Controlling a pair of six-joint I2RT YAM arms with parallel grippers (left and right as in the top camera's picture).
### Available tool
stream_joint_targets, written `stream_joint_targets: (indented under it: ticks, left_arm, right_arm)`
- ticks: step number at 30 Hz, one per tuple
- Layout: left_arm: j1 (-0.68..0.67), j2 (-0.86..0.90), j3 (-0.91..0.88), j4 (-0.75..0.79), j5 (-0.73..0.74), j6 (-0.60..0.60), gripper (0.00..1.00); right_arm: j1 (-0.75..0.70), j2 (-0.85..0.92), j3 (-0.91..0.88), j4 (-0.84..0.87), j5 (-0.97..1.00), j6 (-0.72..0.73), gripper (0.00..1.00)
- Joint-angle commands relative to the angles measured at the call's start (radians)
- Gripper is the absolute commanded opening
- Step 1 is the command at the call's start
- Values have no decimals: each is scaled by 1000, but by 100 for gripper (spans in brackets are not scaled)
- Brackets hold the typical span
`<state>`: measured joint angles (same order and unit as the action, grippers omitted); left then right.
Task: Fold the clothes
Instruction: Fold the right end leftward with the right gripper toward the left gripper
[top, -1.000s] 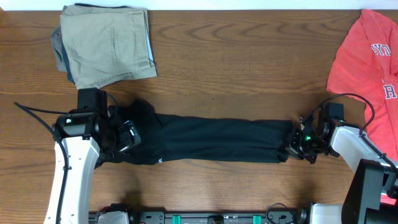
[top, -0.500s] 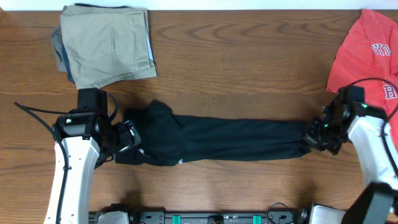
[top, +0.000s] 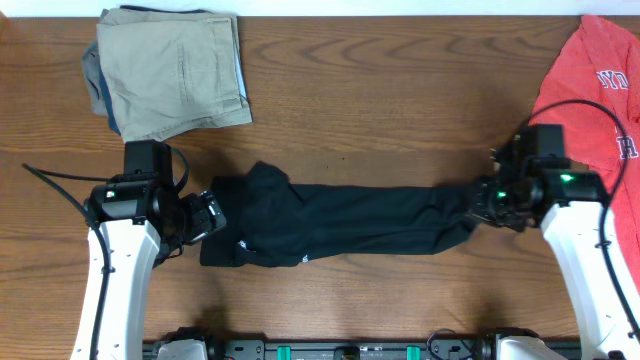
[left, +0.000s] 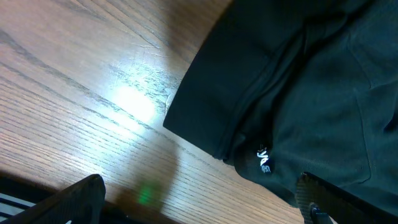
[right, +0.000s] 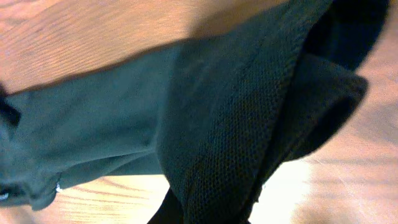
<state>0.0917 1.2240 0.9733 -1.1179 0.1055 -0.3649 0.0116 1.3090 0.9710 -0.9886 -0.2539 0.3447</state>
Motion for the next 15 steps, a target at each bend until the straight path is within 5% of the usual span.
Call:
stream_joint_targets:
  ticks: [1,15]
  left_arm:
    - [7,-2,-4,0,3,12,98]
    - [7,-1,-4,0,3,12,98]
  right_arm:
    - [78,11,-23,32,-17,35,1]
    - [344,103,-77,220,-16,194,1]
